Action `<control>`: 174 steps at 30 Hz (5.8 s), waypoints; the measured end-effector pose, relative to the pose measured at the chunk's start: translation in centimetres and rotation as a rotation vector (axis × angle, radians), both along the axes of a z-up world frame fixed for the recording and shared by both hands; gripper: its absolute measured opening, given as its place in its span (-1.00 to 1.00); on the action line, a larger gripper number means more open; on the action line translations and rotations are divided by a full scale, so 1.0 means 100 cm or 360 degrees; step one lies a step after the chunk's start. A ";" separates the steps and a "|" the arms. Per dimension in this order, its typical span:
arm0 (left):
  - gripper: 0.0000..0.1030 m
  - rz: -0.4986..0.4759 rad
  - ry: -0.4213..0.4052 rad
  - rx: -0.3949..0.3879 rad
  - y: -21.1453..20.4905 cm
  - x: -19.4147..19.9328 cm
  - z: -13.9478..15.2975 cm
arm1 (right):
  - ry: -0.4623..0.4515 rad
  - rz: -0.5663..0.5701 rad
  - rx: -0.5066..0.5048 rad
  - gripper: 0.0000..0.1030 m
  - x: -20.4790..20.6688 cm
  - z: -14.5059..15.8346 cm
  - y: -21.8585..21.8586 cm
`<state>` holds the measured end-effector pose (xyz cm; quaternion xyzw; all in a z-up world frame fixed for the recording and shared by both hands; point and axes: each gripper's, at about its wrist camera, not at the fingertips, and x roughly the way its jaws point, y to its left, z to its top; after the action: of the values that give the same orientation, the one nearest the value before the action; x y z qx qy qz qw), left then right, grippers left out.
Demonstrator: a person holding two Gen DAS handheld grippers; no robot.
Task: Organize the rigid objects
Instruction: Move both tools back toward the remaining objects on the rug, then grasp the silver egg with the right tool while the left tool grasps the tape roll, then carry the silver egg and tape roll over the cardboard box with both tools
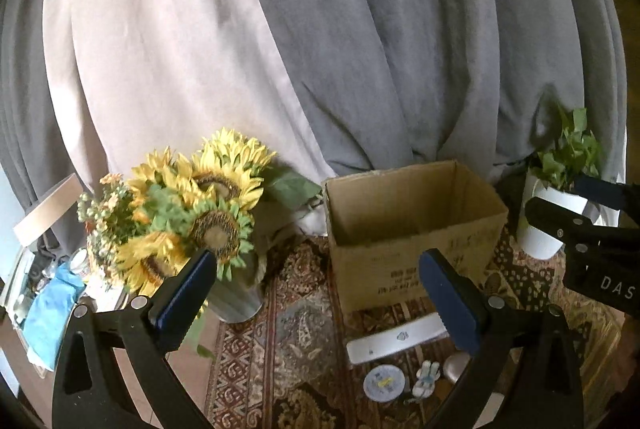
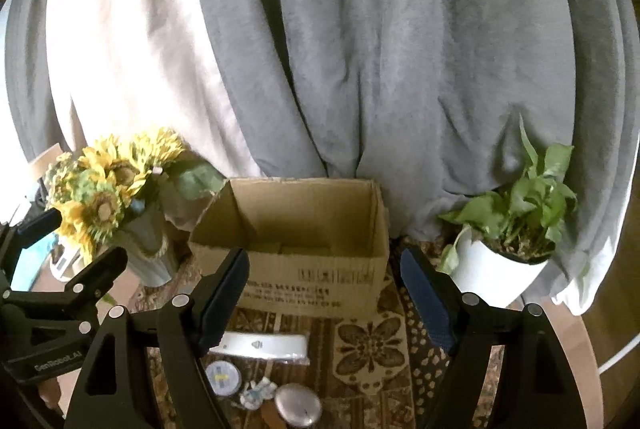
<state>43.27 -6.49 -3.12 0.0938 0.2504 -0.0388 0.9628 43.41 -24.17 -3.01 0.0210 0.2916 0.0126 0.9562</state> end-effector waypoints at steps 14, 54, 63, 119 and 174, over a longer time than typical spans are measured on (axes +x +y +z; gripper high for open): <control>1.00 -0.0051 0.0157 0.0079 0.004 -0.034 -0.048 | 0.0152 0.0079 -0.0053 0.54 -0.034 -0.039 0.011; 0.84 -0.0209 0.0825 0.0059 -0.017 0.031 -0.180 | 0.0822 0.0194 0.0059 0.47 -0.009 -0.191 0.009; 0.72 -0.0204 0.0890 0.0048 -0.025 0.041 -0.194 | 0.0870 0.0214 0.0116 0.40 -0.001 -0.204 0.009; -0.01 -0.0223 0.0402 -0.0186 -0.023 0.000 -0.081 | 0.0381 0.0185 0.0173 0.08 -0.031 -0.090 0.004; -0.01 -0.0282 0.0135 -0.0194 -0.052 0.128 0.015 | 0.0034 0.0171 0.0175 0.08 0.099 0.003 -0.024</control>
<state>56.05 -11.69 -1.58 0.0552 0.2789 -0.1429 0.9480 53.31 -26.55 -2.68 0.0579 0.3013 0.0796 0.9484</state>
